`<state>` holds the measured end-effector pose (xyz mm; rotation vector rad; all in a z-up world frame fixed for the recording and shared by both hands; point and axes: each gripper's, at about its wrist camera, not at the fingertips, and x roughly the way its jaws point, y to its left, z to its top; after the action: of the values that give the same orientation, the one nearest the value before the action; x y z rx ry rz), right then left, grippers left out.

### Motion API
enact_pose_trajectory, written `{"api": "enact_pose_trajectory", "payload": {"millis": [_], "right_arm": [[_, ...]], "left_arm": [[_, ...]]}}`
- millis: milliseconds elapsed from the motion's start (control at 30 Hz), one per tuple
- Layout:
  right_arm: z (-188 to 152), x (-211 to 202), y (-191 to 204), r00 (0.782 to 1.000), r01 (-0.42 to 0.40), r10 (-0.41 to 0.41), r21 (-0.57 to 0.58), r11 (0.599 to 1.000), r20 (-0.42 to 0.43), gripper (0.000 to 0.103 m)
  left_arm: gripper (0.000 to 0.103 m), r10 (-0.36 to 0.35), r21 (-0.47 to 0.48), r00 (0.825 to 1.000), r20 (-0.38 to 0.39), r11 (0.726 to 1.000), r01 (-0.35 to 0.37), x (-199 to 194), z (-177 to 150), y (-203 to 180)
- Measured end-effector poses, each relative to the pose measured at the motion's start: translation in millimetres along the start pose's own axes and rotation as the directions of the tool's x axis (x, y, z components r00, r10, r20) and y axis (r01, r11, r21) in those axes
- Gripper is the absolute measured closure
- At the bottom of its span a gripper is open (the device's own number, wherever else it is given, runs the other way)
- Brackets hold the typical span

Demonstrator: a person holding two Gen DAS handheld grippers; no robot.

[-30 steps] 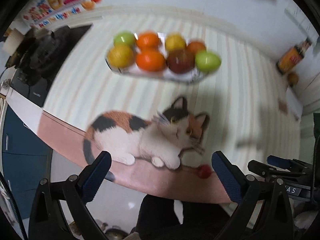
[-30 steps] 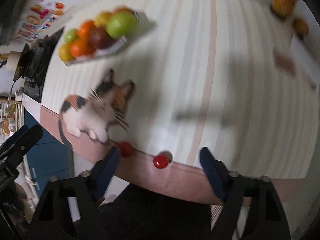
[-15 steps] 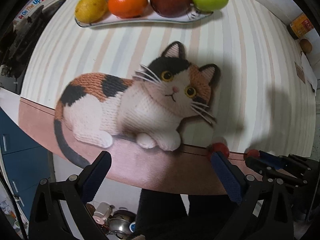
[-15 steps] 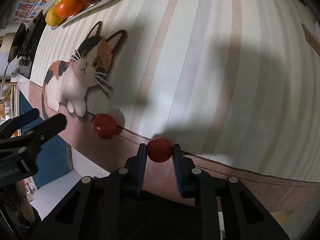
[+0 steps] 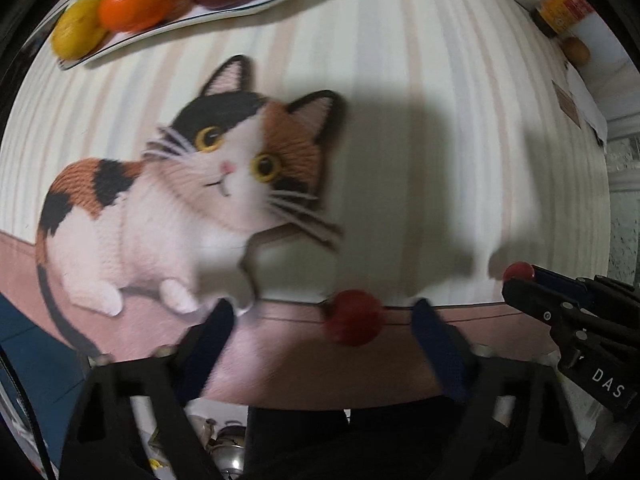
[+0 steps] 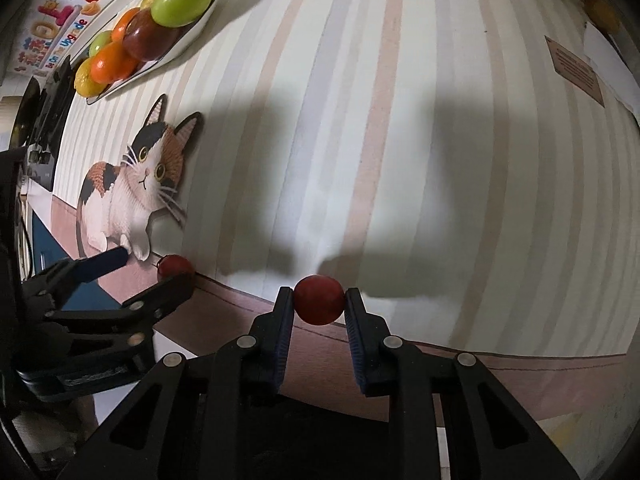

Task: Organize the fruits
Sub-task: 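Carry both cherry tomatoes onto the floral plate and open both tools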

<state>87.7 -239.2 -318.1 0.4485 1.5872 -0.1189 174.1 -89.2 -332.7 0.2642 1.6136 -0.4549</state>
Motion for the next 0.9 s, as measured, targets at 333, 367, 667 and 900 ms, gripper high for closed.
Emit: {"api": "enact_pose_trajectory", "payload": {"millis": [333,367,667,900], "right_arm": [[13,-15,6,0.999,-0.012,0.012,-0.007,1.0,0.051,0.075],[16,-17,9,0.998,-0.018,0.018,-0.011,1.0,0.062,0.075],[72,-32,64,0.978,-0.107,0.119,-0.077,0.991,0.169,0.075],[129,-27,122,0.955,-0.122,0.153,-0.134,0.983,0.252,0.075]], "left_arm": [[0.073,-0.035,-0.015,0.998,0.049,0.999,0.035,-13,4,6],[0.073,-0.042,-0.028,0.997,0.06,0.999,0.044,-19,5,11],[0.073,-0.064,-0.243,0.961,0.267,0.961,0.132,-102,36,108],[0.073,-0.068,-0.367,0.931,0.359,0.907,0.207,-121,96,196]]}}
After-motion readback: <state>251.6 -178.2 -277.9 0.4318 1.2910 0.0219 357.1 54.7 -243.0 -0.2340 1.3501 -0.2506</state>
